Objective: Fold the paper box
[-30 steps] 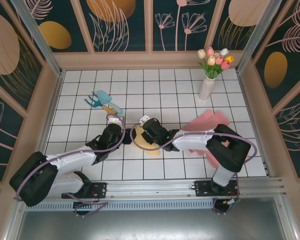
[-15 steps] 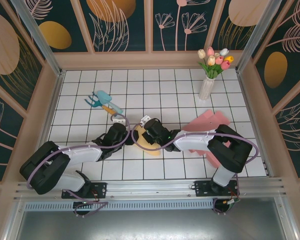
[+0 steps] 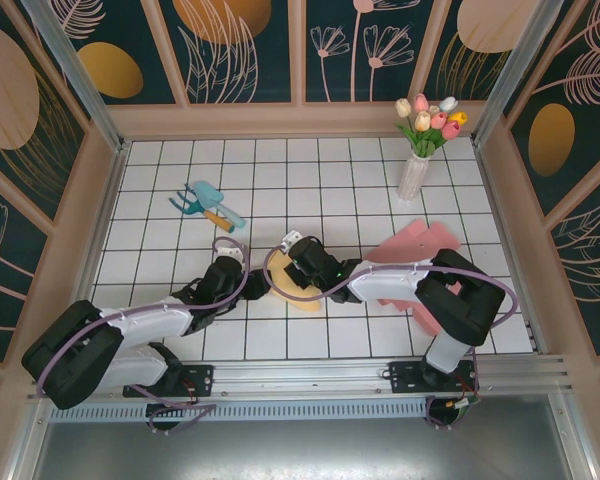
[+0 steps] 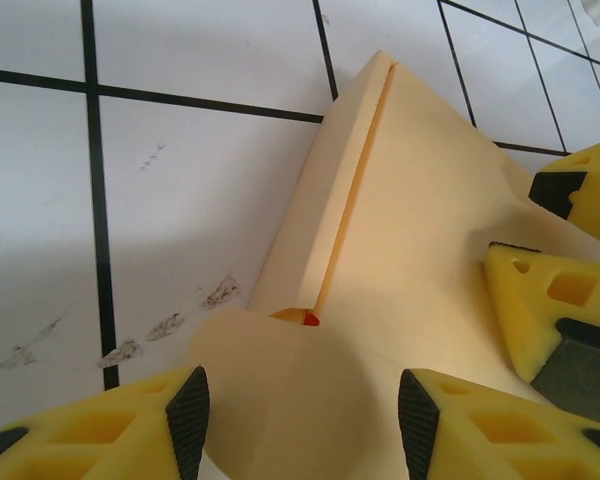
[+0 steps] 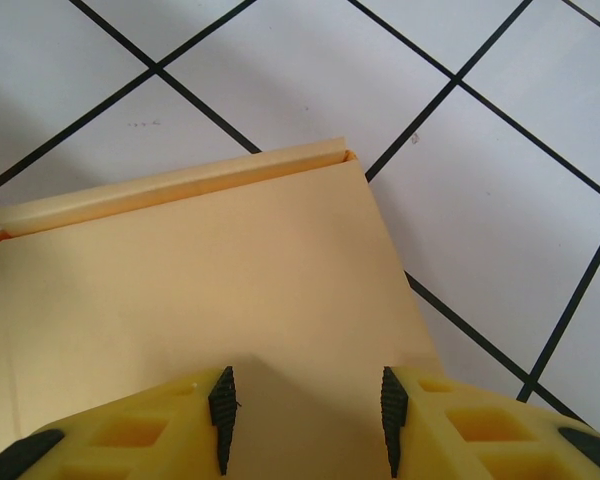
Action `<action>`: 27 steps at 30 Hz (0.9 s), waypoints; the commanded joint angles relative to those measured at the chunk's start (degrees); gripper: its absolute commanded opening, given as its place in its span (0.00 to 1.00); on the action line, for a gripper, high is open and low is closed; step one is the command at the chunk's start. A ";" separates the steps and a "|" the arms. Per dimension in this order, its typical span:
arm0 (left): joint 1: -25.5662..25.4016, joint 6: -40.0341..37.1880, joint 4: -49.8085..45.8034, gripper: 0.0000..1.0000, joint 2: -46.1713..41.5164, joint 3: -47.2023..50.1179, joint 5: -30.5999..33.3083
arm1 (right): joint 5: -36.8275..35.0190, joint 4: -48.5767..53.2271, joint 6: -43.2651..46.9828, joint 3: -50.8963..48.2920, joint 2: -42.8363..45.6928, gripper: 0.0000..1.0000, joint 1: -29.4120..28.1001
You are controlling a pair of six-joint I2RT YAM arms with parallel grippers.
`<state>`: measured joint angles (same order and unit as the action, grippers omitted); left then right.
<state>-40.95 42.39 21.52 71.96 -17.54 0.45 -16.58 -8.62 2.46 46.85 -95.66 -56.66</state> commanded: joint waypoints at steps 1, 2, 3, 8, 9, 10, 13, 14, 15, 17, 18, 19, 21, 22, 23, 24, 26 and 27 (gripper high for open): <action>-0.83 1.37 3.08 0.54 0.98 -0.16 -3.06 | 0.00 3.74 -0.80 -1.78 0.69 0.46 0.46; -1.27 1.46 3.09 0.54 0.99 -0.45 -3.05 | 0.05 3.74 -0.79 -1.76 0.66 0.46 0.50; -1.86 1.58 2.93 0.53 0.86 -0.79 -2.89 | 0.06 3.74 -0.77 -1.76 0.69 0.46 0.50; -4.37 2.25 2.50 0.50 0.36 -1.96 -2.21 | 0.06 3.78 -0.88 -1.67 0.66 0.46 0.59; -4.64 2.47 2.55 0.49 0.45 -2.10 -2.00 | 0.11 3.77 -0.96 -1.70 0.71 0.46 0.60; -4.88 2.64 2.71 0.48 0.45 -2.06 -1.94 | 0.03 3.77 -0.96 -1.68 0.67 0.46 0.59; -5.17 3.42 3.80 0.45 0.54 -1.75 -1.59 | 0.01 3.82 -1.18 -1.76 0.59 0.46 0.59; -5.27 3.64 4.39 0.44 0.48 -1.47 -1.66 | 0.05 3.77 -1.24 -1.69 0.52 0.46 0.59; -5.24 3.92 4.59 0.44 0.41 -1.38 -1.65 | 0.06 3.82 -1.23 -1.68 0.43 0.46 0.59; -5.28 4.52 5.20 0.44 0.25 -1.14 -1.71 | 0.06 3.82 -1.31 -1.55 0.24 0.46 0.59; -5.36 4.90 5.87 0.44 0.20 -0.95 -1.83 | 0.12 3.82 -1.31 -1.51 0.15 0.46 0.59; -5.29 5.15 6.37 0.43 0.11 -0.83 -1.99 | 0.11 3.82 -1.40 -1.45 0.18 0.46 0.60; -5.36 5.55 7.05 0.42 -0.11 -0.48 -1.71 | 0.23 3.85 -1.57 -1.49 0.13 0.46 0.58; -5.33 5.66 7.09 0.42 -0.15 -0.32 -1.33 | 0.29 3.80 -1.66 -1.46 0.14 0.46 0.59; -5.36 5.66 7.14 0.42 -0.16 -0.22 -0.81 | 0.34 3.83 -1.75 -1.42 0.12 0.46 0.59; -5.37 5.61 7.13 0.42 0.00 -0.08 -0.35 | 0.41 3.85 -1.88 -1.42 0.18 0.46 0.59; -5.31 5.60 7.39 0.45 0.51 0.13 0.16 | 0.53 3.83 -2.10 -1.37 0.20 0.46 0.59; -5.37 5.64 7.78 0.46 1.02 0.14 0.14 | 0.67 3.93 -2.13 -1.34 0.21 0.46 0.59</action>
<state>-45.71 47.27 25.17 72.49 -17.61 0.47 -17.04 -8.29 1.54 46.70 -95.50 -56.01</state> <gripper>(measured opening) 0.455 0.461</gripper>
